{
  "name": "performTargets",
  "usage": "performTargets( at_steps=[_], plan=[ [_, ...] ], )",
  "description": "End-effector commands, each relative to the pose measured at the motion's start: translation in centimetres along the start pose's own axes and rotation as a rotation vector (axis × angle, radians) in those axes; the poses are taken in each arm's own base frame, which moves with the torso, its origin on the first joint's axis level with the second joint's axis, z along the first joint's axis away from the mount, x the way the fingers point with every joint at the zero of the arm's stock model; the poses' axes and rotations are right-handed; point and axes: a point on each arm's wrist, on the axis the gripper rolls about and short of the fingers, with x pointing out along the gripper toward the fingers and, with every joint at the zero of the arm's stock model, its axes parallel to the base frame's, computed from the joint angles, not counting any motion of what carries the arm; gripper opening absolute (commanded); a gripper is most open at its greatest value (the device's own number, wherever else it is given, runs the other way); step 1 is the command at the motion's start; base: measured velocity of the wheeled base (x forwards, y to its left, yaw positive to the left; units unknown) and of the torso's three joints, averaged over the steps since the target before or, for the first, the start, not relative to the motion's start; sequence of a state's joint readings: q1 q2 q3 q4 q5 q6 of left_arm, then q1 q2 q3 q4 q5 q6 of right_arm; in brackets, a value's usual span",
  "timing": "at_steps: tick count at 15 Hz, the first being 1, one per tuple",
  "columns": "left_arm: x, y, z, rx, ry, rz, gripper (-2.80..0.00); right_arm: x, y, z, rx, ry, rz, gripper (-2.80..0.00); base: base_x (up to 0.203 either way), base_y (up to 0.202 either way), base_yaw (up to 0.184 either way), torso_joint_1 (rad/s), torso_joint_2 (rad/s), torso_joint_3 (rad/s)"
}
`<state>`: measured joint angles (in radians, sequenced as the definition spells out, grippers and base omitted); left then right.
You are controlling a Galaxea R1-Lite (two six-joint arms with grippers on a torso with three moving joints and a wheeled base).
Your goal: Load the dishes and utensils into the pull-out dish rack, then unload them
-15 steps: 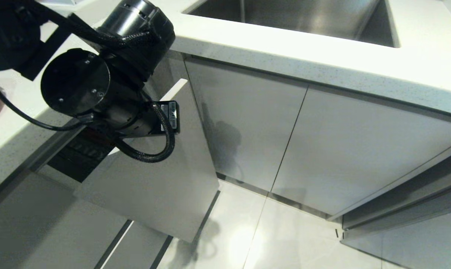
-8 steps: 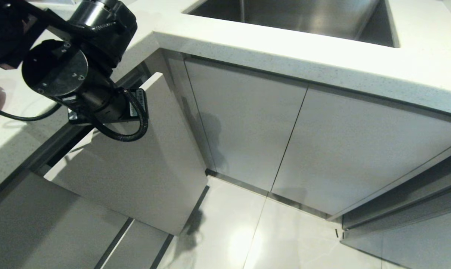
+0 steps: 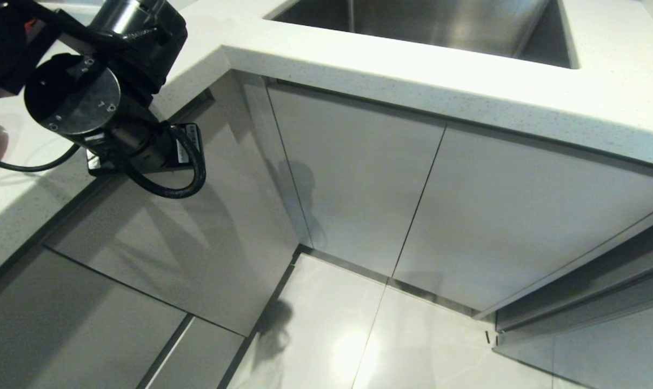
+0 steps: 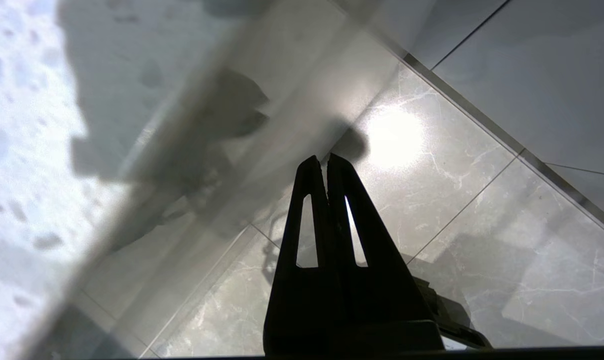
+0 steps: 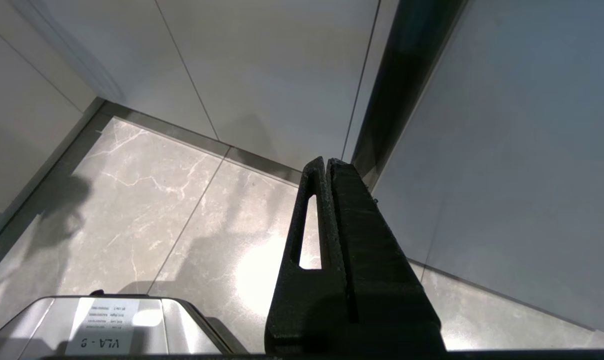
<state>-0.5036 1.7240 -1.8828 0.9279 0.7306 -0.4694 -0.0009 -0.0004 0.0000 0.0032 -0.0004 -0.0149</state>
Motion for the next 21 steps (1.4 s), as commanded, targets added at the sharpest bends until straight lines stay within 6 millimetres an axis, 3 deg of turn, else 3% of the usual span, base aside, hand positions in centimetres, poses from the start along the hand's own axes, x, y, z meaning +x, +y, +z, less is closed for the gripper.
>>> performTargets(
  at_steps=[1, 8, 12, 16, 21],
  plan=[
    [0.0, 0.0, -0.1, 0.001, 0.002, 0.005, -2.8, 0.0, 0.0, 0.0, 0.0, 0.0, 0.001, -2.8, 0.0, 0.0, 0.0, 0.0, 0.0, 0.0],
    [-0.9, -0.2, -0.3, 0.013, -0.003, -0.025, -2.8, 0.0, 0.0, 0.0, 0.0, 0.0, 0.0, -2.8, 0.0, 0.0, 0.0, 0.0, 0.0, 0.0],
    [-4.4, 0.9, -0.3, 0.003, -0.007, -0.205, -2.8, 0.0, 0.0, 0.0, -0.001, 0.0, 0.001, -2.8, 0.0, 0.0, 0.0, 0.0, 0.0, 0.0],
    [-10.5, 6.4, 0.1, -0.053, -0.068, -0.488, -2.8, 0.0, 0.0, 0.0, -0.001, 0.0, 0.001, -2.8, 0.0, 0.0, 0.0, 0.0, 0.0, 0.0],
    [-18.1, 17.2, -2.0, -0.051, -0.261, -0.834, -2.8, 0.0, 0.0, 0.0, 0.0, 0.0, 0.0, -2.8, 0.0, 0.0, 0.0, 0.0, 0.0, 0.0]
  ],
)
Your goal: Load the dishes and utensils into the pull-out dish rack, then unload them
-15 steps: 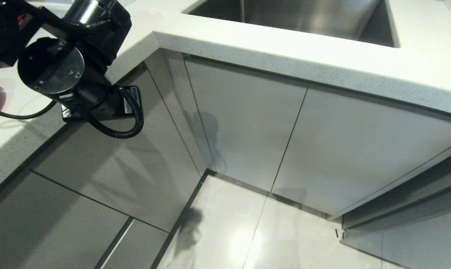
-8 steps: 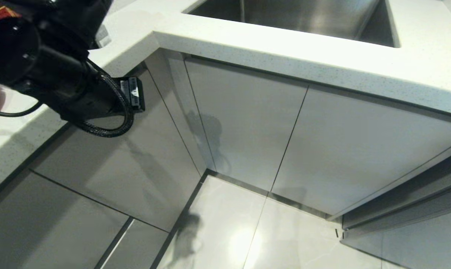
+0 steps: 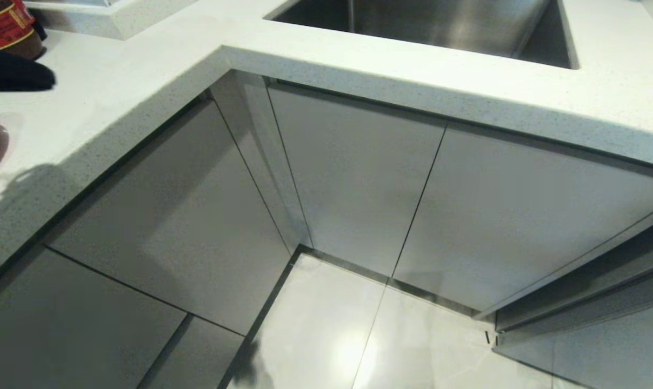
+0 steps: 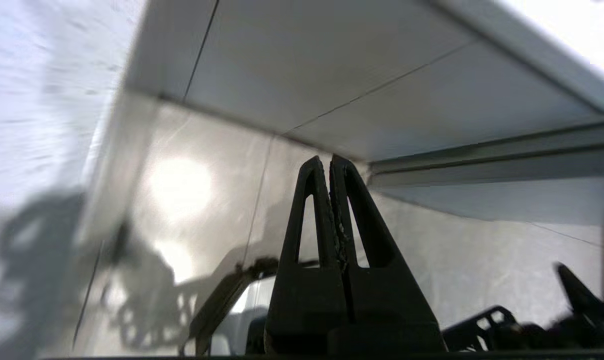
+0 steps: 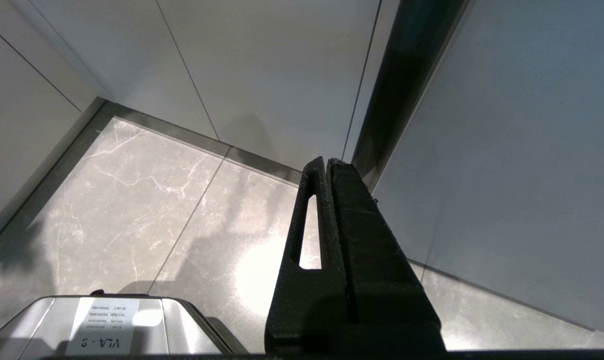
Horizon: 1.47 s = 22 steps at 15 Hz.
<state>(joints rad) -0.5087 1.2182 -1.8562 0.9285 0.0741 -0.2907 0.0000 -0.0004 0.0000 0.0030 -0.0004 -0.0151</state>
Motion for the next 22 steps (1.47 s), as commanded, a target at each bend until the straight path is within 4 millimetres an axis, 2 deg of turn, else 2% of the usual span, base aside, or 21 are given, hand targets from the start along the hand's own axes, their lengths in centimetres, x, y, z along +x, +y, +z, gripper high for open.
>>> performTargets(
  at_steps=[1, 3, 6, 9, 13, 15, 18, 22],
  plan=[
    [-7.2, 0.8, -1.3, 0.02, -0.146, -0.078, -2.8, 0.0, 0.0, 0.0, 0.0, 0.001, -0.001, -2.8, 0.0, 0.0, 0.0, 0.0, 0.0, 0.0],
    [-11.3, 0.6, -3.8, 0.087, -0.235, -0.053, -2.8, 0.0, 0.0, 0.0, 0.0, 0.001, -0.001, -2.8, 0.0, 0.0, 0.0, 0.0, 0.0, 0.0],
    [-14.8, -0.1, -9.3, 0.269, -0.386, 0.034, -2.8, 0.0, 0.0, 0.0, 0.0, 0.001, 0.0, -2.8, 0.0, 0.0, 0.0, 0.0, 0.0, 0.0],
    [-15.3, -0.3, -15.4, 0.44, -0.472, 0.135, -2.8, 0.0, 0.0, 0.0, 0.0, 0.001, 0.0, -2.8, 0.0, 0.0, 0.0, 0.0, 0.0, 0.0],
    [-13.1, 1.6, -23.8, 0.494, -0.428, 0.283, -2.8, 0.0, 0.0, 0.0, 0.0, 0.001, 0.0, -2.8, 0.0, 0.0, 0.0, 0.0, 0.0, 0.0],
    [-10.7, 3.3, -27.4, 0.464, -0.363, 0.319, -2.8, 0.0, 0.0, 0.0, 0.0, 0.001, 0.0, -2.8, 0.0, 0.0, 0.0, 0.0, 0.0, 0.0],
    [-7.5, 5.1, -29.4, 0.334, -0.373, 0.319, -2.8, 0.0, 0.0, 0.0, 0.0, 0.001, 0.0, -2.8, 0.0, 0.0, 0.0, 0.0, 0.0, 0.0],
    [-2.4, 7.9, -32.7, 0.334, -0.363, 0.332, -2.8, 0.0, 0.0, 0.0, 0.0, 0.001, 0.0, -2.8, 0.0, 0.0, 0.0, 0.0, 0.0, 0.0]
  ],
)
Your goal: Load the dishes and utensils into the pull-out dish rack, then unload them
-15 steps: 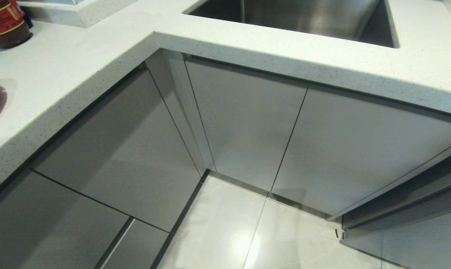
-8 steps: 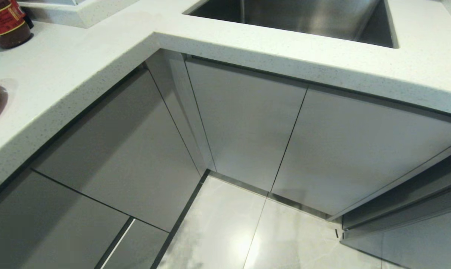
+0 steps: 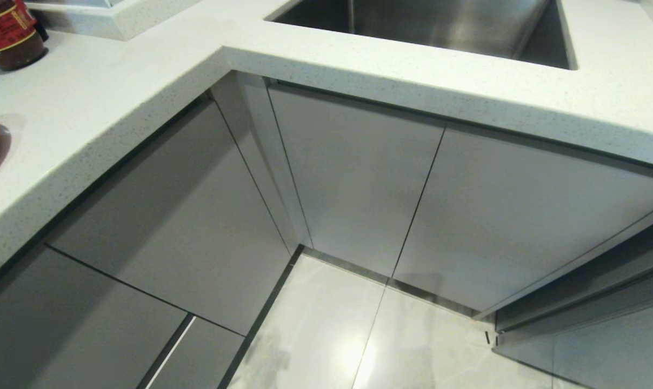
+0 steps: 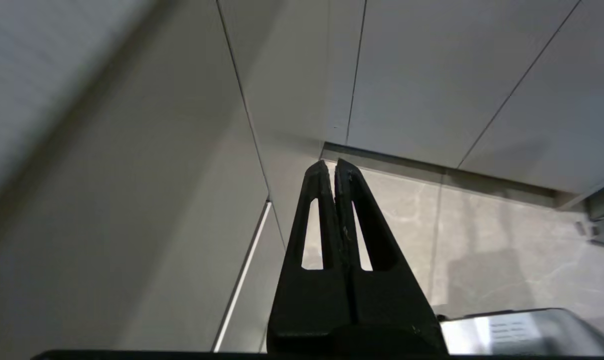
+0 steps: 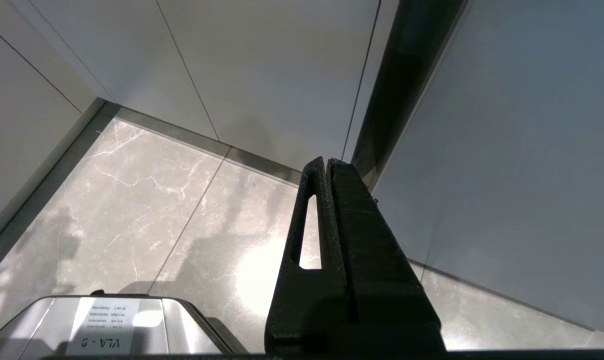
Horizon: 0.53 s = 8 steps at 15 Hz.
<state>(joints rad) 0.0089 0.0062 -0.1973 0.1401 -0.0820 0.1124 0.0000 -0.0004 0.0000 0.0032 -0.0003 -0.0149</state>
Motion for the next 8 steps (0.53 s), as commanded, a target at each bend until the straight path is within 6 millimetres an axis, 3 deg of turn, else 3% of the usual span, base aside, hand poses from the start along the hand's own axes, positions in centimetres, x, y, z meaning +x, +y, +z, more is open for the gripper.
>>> performTargets(
  at_steps=[1, 3, 8],
  plan=[
    [1.3, -0.2, -2.8, 0.022, 0.01, 0.002, -2.8, 0.0, 0.0, 0.0, -0.001, 0.0, -0.001, -2.8, 0.0, 0.0, 0.0, 0.0, 0.0, 0.0],
    [1.6, -0.2, -4.0, 0.006, 0.055, 0.034, -2.8, 0.0, 0.0, 0.0, -0.002, 0.0, -0.001, -2.8, 0.0, 0.0, 0.0, 0.0, 0.0, 0.0],
    [1.5, -0.2, -4.0, -0.04, 0.058, 0.057, -2.8, 0.0, 0.0, 0.0, 0.0, 0.0, 0.0, -2.8, 0.0, 0.0, 0.0, 0.0, 0.0, 0.0]
  ],
)
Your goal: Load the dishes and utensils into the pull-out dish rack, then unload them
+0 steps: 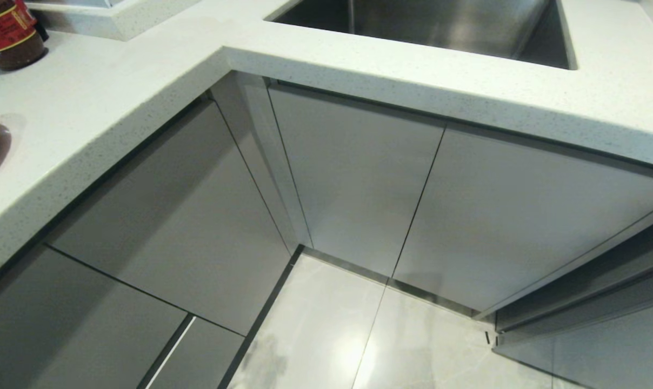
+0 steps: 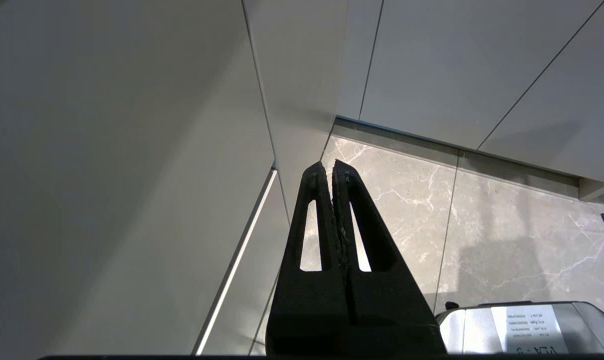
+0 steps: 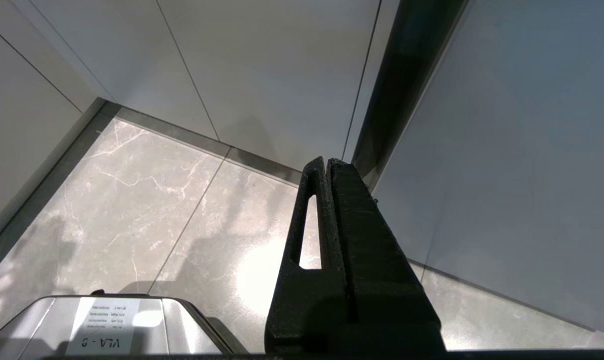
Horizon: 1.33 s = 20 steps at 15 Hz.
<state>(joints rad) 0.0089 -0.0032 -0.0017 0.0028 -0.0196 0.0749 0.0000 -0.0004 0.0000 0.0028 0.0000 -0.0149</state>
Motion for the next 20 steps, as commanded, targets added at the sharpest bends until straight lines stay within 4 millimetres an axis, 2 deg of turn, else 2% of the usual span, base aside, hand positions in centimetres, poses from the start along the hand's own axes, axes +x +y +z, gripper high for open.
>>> performTargets(
  at_steps=[1, 8, 20],
  plan=[
    [0.03, 0.0, -0.03, -0.001, 0.005, 0.0, -2.8, 0.0, 0.0, 0.0, -0.001, 0.001, 0.0, -2.8, 0.0, 0.0, 0.0, 0.0, 0.0, 0.0],
    [0.04, 0.0, -0.01, -0.035, 0.002, -0.002, -2.8, 0.0, 0.0, 0.0, 0.0, 0.001, 0.0, -2.8, 0.0, 0.0, 0.0, 0.001, 0.0, 0.013],
    [0.02, 0.01, 0.03, -0.033, 0.0, -0.003, -2.8, 0.0, 0.0, 0.0, 0.0, 0.001, -0.001, -2.8, 0.0, 0.0, 0.0, 0.002, 0.0, 0.192]
  ],
)
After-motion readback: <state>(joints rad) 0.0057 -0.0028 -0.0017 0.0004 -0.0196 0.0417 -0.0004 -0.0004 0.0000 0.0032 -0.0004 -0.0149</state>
